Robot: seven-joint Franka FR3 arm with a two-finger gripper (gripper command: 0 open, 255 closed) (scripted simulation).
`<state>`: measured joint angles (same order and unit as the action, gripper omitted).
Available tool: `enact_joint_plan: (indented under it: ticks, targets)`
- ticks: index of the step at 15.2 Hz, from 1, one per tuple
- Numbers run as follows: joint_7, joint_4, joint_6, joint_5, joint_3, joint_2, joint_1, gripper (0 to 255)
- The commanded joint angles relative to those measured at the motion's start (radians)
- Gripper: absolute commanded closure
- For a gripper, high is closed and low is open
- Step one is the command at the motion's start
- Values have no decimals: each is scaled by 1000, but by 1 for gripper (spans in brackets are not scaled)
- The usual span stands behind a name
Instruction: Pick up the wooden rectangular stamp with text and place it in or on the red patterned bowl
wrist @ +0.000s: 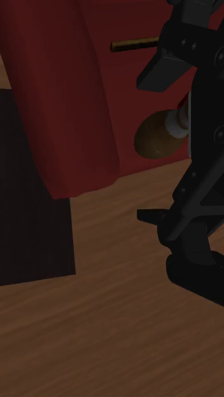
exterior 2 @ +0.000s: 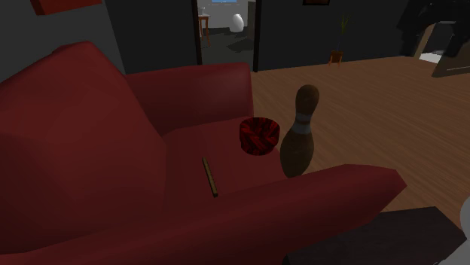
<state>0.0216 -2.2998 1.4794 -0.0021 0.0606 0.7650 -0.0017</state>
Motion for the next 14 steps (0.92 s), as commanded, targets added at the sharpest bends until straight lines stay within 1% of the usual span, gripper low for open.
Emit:
enact_joint_plan:
  ticks: [1, 8, 14]
  targets:
    - [0, 0, 0, 0, 0, 0, 0, 0]
    - [73, -104, 197, 61, -93, -88, 49, 0]
    - [132, -146, 371, 103, -174, -215, 91, 0]
